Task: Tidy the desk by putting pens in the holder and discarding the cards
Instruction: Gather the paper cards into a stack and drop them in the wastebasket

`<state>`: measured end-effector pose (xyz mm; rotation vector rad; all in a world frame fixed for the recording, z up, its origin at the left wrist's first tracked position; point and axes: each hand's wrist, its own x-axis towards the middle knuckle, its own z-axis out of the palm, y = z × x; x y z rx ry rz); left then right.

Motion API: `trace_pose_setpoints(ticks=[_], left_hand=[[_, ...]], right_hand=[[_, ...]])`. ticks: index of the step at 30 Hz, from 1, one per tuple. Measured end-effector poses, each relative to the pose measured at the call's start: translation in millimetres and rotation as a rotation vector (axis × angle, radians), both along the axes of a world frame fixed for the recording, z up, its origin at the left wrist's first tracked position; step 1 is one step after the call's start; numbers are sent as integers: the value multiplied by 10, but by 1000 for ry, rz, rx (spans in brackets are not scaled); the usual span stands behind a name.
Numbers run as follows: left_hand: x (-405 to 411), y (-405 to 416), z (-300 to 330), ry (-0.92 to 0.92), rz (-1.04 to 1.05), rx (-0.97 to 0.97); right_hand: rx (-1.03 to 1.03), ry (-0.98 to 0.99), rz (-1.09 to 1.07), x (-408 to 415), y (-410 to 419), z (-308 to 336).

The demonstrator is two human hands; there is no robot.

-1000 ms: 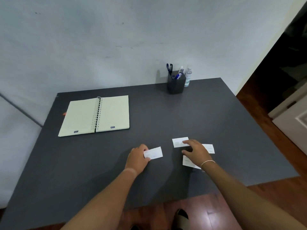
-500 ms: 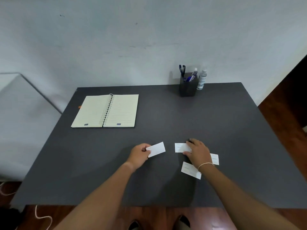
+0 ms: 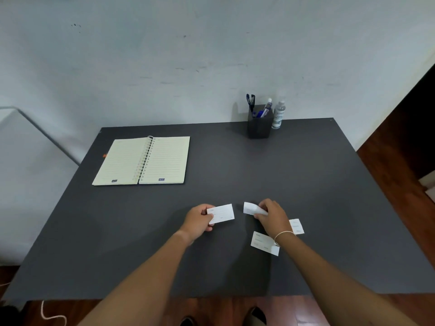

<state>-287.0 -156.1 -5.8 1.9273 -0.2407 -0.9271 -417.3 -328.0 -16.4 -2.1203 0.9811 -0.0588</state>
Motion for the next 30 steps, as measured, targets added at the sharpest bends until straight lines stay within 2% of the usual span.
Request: trace_pose_setpoints(ticks=[2, 4, 14, 23, 30], left_hand=[[8, 2, 10, 7, -13, -8], [12, -2, 30, 22, -36, -21], [97, 5, 141, 23, -43, -55], [83, -8, 261, 171, -66, -127], [82, 5, 318, 234, -107, -92]], right_hand=[[160, -43, -71, 10, 7, 52], [230, -40, -90, 29, 5, 103], [513, -75, 19, 90, 27, 367], [500, -100, 16, 244, 172, 451], [505, -134, 66, 273, 224, 500]])
